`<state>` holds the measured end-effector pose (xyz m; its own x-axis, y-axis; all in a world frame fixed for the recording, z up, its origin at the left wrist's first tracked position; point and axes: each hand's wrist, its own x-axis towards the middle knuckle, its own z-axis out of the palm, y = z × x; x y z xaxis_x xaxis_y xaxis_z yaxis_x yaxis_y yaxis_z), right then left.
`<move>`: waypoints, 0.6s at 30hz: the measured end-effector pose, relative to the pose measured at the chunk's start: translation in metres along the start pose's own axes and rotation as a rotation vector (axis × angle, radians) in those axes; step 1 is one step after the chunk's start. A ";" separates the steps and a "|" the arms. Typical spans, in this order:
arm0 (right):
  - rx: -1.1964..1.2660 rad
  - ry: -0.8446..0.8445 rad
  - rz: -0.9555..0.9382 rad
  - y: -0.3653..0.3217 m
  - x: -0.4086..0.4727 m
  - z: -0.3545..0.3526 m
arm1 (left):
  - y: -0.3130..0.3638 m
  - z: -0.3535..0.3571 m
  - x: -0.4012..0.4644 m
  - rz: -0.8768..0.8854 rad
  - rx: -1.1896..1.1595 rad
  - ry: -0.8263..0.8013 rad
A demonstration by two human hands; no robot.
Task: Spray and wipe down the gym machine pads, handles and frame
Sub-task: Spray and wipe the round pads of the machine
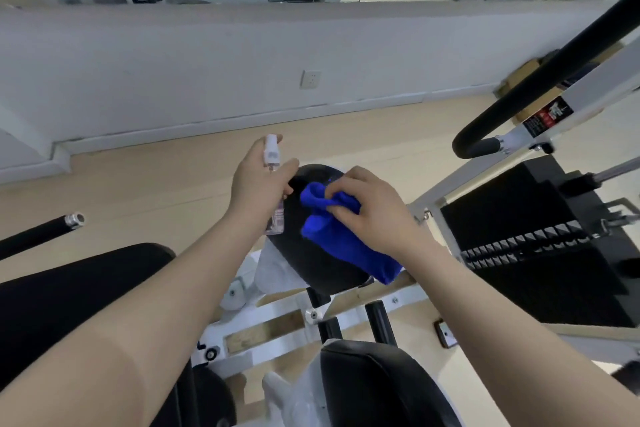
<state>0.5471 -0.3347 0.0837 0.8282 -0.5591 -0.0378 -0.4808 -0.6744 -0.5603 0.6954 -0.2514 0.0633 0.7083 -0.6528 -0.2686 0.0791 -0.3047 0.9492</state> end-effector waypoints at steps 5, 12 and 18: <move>-0.233 -0.093 0.092 0.025 0.064 -0.001 | -0.005 0.016 -0.003 -0.028 0.060 0.001; 0.331 -0.367 0.162 0.081 0.028 -0.028 | -0.016 0.044 -0.017 -0.153 0.202 -0.204; 0.244 -0.448 0.311 0.137 0.016 0.028 | -0.013 0.057 -0.019 -0.170 0.421 -0.326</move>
<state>0.5023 -0.4222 -0.0163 0.7256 -0.4185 -0.5462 -0.6840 -0.3523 -0.6388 0.6411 -0.2741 0.0464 0.4513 -0.7304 -0.5127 -0.1608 -0.6317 0.7584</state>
